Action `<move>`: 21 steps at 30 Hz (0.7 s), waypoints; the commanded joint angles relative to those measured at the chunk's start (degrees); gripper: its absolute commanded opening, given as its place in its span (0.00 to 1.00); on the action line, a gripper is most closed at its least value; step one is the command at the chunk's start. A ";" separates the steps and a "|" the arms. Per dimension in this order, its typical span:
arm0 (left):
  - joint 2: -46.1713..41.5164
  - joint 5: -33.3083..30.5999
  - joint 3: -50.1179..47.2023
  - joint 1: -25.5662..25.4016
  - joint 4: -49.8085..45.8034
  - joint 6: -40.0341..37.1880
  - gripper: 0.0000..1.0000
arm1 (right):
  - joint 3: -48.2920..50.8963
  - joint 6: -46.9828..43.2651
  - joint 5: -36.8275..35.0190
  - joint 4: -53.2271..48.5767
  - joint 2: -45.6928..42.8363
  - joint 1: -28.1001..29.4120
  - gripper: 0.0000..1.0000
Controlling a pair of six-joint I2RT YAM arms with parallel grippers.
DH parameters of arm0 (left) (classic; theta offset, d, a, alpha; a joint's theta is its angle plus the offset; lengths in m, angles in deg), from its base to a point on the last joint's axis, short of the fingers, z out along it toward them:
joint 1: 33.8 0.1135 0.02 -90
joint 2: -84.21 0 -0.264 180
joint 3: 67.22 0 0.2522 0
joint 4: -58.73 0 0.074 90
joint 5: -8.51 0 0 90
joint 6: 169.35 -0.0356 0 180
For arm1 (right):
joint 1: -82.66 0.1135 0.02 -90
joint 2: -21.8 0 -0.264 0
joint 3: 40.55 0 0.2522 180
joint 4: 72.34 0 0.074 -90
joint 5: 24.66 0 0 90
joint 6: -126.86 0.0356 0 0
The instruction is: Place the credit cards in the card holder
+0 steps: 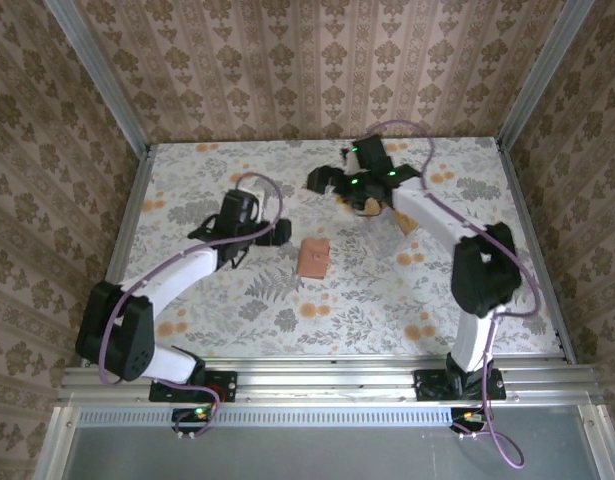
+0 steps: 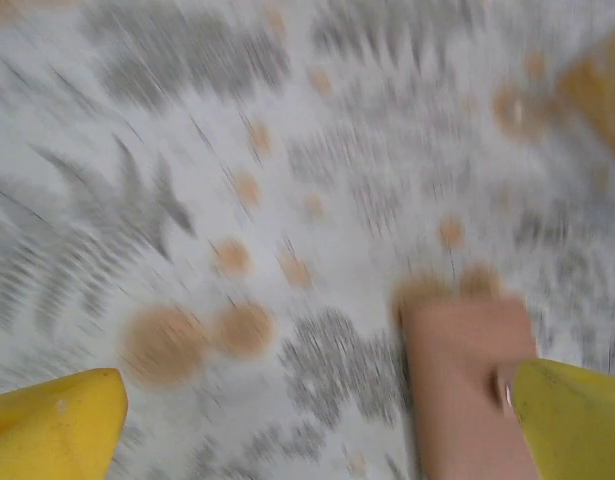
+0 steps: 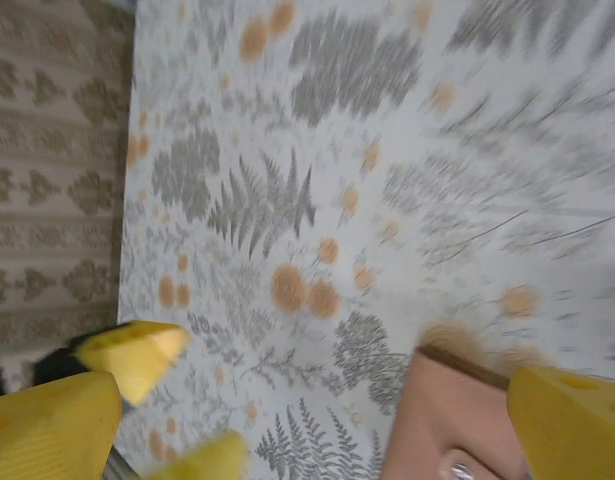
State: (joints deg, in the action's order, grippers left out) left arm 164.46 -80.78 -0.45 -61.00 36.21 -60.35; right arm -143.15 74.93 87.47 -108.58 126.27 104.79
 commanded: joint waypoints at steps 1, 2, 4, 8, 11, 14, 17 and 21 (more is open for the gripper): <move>-2.84 -9.92 3.79 5.96 -3.56 -4.12 1.00 | 5.42 -5.66 -9.74 -2.83 -11.45 -6.20 1.00; -3.05 -11.34 3.99 7.63 -3.08 -5.63 1.00 | 7.66 -7.27 -12.75 -2.41 -14.00 -7.80 1.00; -3.70 -14.83 2.28 11.39 1.39 -9.98 1.00 | 12.83 -10.71 -20.60 -1.14 -19.01 -10.90 1.00; -5.78 -20.79 -6.74 16.40 14.49 -18.26 1.00 | 25.48 -17.09 -33.55 5.63 -27.11 -17.05 1.00; -4.66 -21.56 -10.56 18.82 17.20 -19.56 1.00 | 34.73 -20.68 -39.98 12.91 -30.72 -20.44 1.00; -2.52 -22.78 -15.95 19.37 24.89 -22.12 1.00 | 44.06 -24.76 -44.63 22.62 -31.51 -21.86 1.00; -0.69 -21.94 -20.37 20.19 31.11 -21.92 1.00 | 52.32 -27.82 -45.28 34.83 -30.23 -21.95 1.00; 0.85 -16.78 -25.45 21.31 43.20 -23.08 1.00 | 60.51 -30.06 -41.98 52.84 -25.26 -21.95 1.00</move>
State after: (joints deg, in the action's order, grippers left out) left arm 164.92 -100.54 -24.25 -40.74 66.20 -80.83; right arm -85.49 49.00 46.86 -74.59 98.40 82.81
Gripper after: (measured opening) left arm 0.999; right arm 0.999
